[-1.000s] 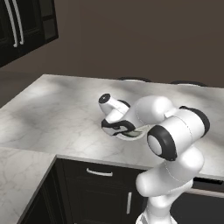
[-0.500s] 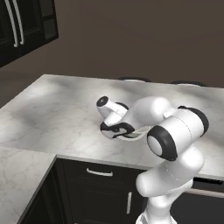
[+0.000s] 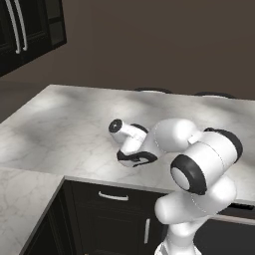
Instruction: Move the bowls from the cabinet to the plates on the dining table.
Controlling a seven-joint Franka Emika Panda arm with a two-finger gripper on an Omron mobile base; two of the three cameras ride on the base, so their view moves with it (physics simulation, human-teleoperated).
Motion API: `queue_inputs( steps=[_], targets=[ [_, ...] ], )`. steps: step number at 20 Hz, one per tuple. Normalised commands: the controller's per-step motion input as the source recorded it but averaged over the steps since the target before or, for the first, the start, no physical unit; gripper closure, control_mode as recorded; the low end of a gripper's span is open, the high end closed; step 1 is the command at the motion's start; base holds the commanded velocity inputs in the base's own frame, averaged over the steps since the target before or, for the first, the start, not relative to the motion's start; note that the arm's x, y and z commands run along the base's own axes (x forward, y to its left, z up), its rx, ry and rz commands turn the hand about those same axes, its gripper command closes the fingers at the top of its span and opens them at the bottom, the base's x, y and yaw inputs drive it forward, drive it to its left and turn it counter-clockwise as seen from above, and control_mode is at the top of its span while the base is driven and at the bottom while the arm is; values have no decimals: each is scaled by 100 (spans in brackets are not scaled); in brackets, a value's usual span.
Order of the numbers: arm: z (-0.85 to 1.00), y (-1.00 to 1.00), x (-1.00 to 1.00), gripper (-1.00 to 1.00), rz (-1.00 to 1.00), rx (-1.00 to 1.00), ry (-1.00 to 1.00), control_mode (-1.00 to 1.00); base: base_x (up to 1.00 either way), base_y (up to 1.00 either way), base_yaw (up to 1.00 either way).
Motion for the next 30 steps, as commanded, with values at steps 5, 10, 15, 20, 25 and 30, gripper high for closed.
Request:
queue_inputs(
  steps=[5,10,15,20,25,30],
  targets=[
    [15,0,-23,-100,-13,1,-15,-100,0,0,0],
    [27,-5,-19,-100,-14,4,-9,-100,0,0,0],
    [38,-14,-27,-100,-13,7,-8,-100,0,0,0],
    [40,-20,-31,-100,-12,10,-5,-100,0,0,0],
    [33,-20,-36,-100,-11,10,-5,-100,0,0,0],
    [33,-19,-41,-100,-9,11,-6,-100,0,0,0]
  ],
)
